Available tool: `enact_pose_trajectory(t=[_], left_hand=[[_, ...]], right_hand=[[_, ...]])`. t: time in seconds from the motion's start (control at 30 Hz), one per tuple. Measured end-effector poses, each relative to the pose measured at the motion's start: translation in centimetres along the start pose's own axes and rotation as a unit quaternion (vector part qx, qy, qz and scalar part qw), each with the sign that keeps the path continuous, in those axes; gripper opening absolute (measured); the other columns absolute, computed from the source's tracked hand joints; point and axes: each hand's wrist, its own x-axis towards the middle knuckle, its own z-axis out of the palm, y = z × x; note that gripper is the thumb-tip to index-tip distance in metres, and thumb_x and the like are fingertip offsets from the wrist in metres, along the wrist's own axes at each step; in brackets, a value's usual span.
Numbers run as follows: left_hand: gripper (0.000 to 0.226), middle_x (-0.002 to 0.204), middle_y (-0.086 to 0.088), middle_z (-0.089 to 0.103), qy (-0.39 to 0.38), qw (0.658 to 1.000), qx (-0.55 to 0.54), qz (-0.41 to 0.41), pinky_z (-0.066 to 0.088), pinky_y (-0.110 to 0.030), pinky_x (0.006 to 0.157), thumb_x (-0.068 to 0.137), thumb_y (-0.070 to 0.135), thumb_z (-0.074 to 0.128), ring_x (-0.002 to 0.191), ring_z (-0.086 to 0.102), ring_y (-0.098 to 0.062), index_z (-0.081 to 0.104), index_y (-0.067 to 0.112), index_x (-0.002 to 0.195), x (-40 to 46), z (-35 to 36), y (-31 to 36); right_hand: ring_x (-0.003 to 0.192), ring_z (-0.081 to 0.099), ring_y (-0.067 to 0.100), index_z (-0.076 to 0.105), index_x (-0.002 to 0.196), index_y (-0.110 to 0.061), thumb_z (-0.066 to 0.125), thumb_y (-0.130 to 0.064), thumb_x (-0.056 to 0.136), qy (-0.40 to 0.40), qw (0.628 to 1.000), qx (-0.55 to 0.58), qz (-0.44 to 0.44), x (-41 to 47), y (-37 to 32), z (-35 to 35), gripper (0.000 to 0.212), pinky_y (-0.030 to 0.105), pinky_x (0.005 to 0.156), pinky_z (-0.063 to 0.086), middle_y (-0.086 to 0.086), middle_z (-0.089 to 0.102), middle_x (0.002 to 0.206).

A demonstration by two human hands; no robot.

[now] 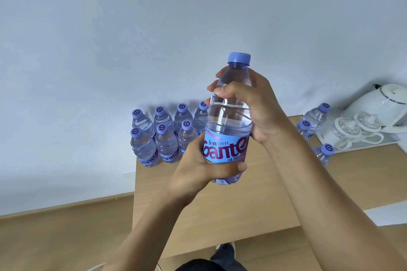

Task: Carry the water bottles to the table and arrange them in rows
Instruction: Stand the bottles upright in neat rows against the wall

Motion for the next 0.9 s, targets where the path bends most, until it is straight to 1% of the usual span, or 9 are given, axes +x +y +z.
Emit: enact_pose_trajectory(t=[0.1, 0.2, 0.33, 0.43, 0.53, 0.6, 0.73, 0.83, 0.9], left_hand=[[0.052, 0.085, -0.002, 0.073, 0.027, 1.0, 0.005, 0.012, 0.054, -0.025, 0.069, 0.051, 0.021, 0.089, 0.076, 0.07, -0.017, 0.066, 0.013, 0.098, -0.1, 0.1, -0.1], [0.048, 0.082, -0.001, 0.074, 0.055, 0.998, -0.003, 0.014, 0.054, -0.024, 0.067, 0.049, 0.024, 0.088, 0.074, 0.07, -0.017, 0.068, 0.019, 0.092, -0.2, 0.2, -0.4], [0.049, 0.081, -0.002, 0.074, 0.1, 0.995, 0.012, 0.026, 0.055, -0.024, 0.061, 0.049, 0.026, 0.088, 0.071, 0.071, -0.016, 0.068, 0.018, 0.092, -0.3, 0.5, -0.5], [0.049, 0.085, -0.001, 0.075, 0.132, 0.99, 0.033, 0.036, 0.056, -0.023, 0.061, 0.056, 0.017, 0.088, 0.074, 0.073, -0.017, 0.066, 0.018, 0.099, -0.2, 0.5, -0.7], [0.052, 0.089, -0.004, 0.075, 0.129, 0.99, 0.035, 0.04, 0.058, -0.026, 0.062, 0.058, 0.013, 0.088, 0.078, 0.073, -0.022, 0.064, 0.016, 0.104, -0.5, 0.4, -1.0], [0.055, 0.089, -0.005, 0.075, 0.115, 0.992, 0.039, 0.033, 0.057, -0.027, 0.06, 0.058, 0.011, 0.089, 0.075, 0.072, -0.024, 0.063, 0.016, 0.106, -0.7, -0.1, -0.9], [0.048, 0.072, -0.011, 0.068, 0.039, 0.998, 0.042, 0.001, 0.047, -0.025, 0.053, 0.07, 0.004, 0.085, 0.056, 0.061, -0.022, 0.06, 0.001, 0.11, -1.1, -1.3, -0.8], [0.048, 0.069, -0.011, 0.066, 0.037, 0.999, 0.038, -0.006, 0.047, -0.027, 0.054, 0.07, 0.007, 0.083, 0.054, 0.059, -0.023, 0.059, -0.003, 0.111, -1.5, -2.1, -1.1], [0.05, 0.069, -0.011, 0.066, 0.048, 0.998, 0.035, -0.005, 0.046, -0.027, 0.053, 0.066, 0.009, 0.082, 0.054, 0.058, -0.022, 0.061, -0.002, 0.11, -1.9, -2.5, -1.2]], right_hand=[[0.074, 0.07, 0.032, 0.065, 0.086, -0.014, 0.068, -0.003, 0.071, -0.018, 1.0, 0.0, -0.007, 0.0, 0.1, -0.1, 0.019, 0.038, 0.065, 0.058, 0.013, 0.07, 0.086], [0.078, 0.072, 0.031, 0.062, 0.091, -0.01, 0.072, -0.008, 0.073, -0.016, 1.0, -0.02, -0.006, 0.0, 0.2, 0.2, 0.021, 0.034, 0.065, 0.057, 0.017, 0.068, 0.093], [0.076, 0.071, 0.015, 0.062, 0.096, -0.012, 0.078, -0.022, 0.075, 0.028, 0.993, -0.107, -0.029, -0.2, 0.4, 0.7, 0.028, 0.025, 0.063, 0.056, -0.003, 0.07, 0.082], [0.073, 0.071, 0.011, 0.06, 0.095, -0.013, 0.082, -0.024, 0.075, 0.056, 0.988, -0.134, -0.043, -0.6, 1.1, 1.3, 0.032, 0.024, 0.063, 0.056, -0.008, 0.068, 0.078], [0.063, 0.068, 0.014, 0.057, 0.092, -0.004, 0.077, -0.007, 0.077, 0.076, 0.989, -0.112, -0.054, -0.6, 1.7, 2.1, 0.025, 0.025, 0.058, 0.054, -0.004, 0.066, 0.07], [0.061, 0.065, 0.018, 0.056, 0.086, -0.002, 0.071, 0.0, 0.076, 0.074, 0.99, -0.102, -0.064, -0.4, 1.9, 2.3, 0.019, 0.029, 0.058, 0.054, 0.0, 0.064, 0.067], [0.068, 0.062, 0.025, 0.057, 0.082, -0.006, 0.069, -0.003, 0.072, 0.045, 0.995, -0.075, -0.051, -0.1, 2.4, 2.5, 0.015, 0.035, 0.061, 0.053, 0.005, 0.061, 0.071], [0.068, 0.061, 0.027, 0.059, 0.081, -0.006, 0.069, -0.004, 0.071, 0.032, 0.997, -0.054, -0.034, 0.1, 2.8, 3.1, 0.015, 0.039, 0.062, 0.055, 0.007, 0.061, 0.071], [0.067, 0.063, 0.029, 0.06, 0.084, -0.005, 0.07, -0.003, 0.072, 0.028, 0.998, -0.043, -0.023, 0.1, 3.3, 3.6, 0.015, 0.045, 0.065, 0.058, 0.008, 0.062, 0.071]])
